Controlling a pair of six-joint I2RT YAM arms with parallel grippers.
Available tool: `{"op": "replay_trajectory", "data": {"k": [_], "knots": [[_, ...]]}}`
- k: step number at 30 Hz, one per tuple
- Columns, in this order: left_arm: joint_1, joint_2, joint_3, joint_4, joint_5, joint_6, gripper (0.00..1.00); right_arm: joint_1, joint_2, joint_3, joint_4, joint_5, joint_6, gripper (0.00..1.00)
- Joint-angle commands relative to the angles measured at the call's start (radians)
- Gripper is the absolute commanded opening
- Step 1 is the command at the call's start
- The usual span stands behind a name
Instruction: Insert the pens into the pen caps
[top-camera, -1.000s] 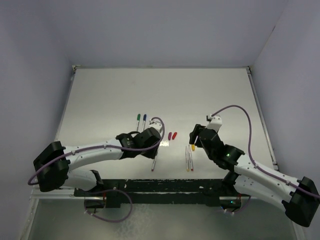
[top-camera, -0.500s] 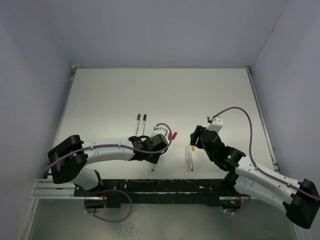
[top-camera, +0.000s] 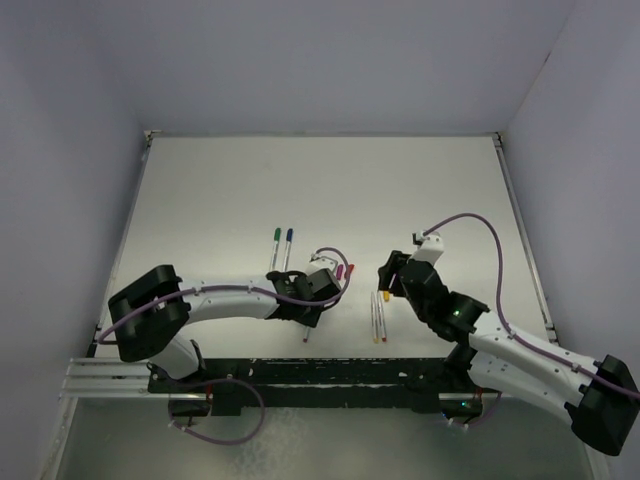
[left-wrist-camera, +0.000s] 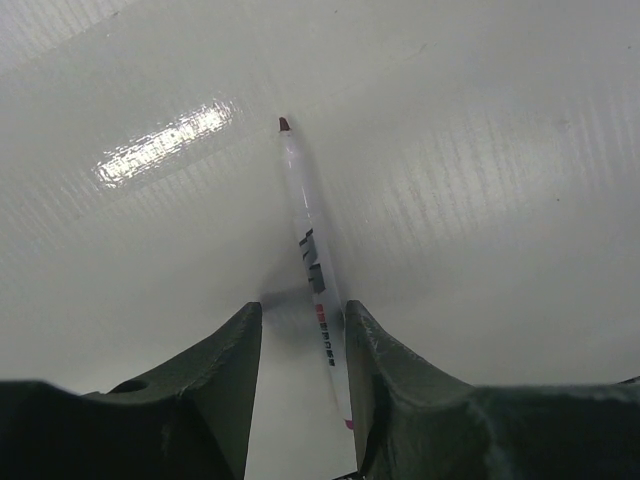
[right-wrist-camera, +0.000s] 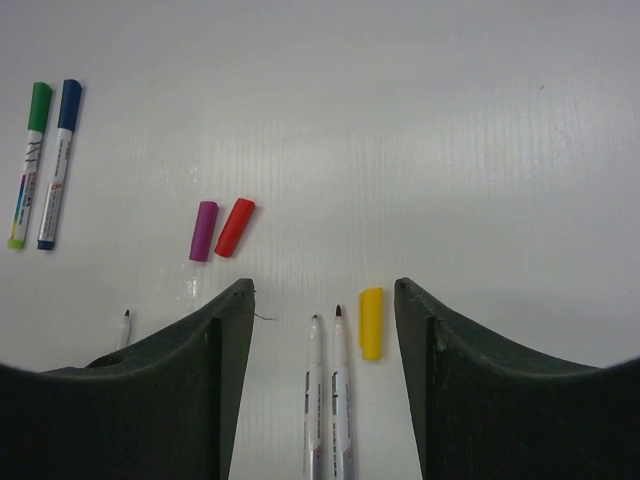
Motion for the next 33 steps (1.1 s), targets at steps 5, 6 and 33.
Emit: {"op": "replay_trajectory", "data": {"k": [5, 6, 33], "knots": [[-0.007, 0.039, 0.043, -0.053, -0.027, -0.023, 0.42, -0.001, 0.009, -0.006, 0.058, 0.0, -0.002, 0.6], [-0.007, 0.042, 0.043, -0.058, -0.025, -0.022, 0.41, -0.002, 0.009, -0.006, 0.058, 0.0, -0.001, 0.6], [0.082, 0.101, -0.033, -0.115, 0.044, 0.024, 0.29, -0.002, 0.017, -0.012, 0.067, 0.007, 0.02, 0.6]]}}
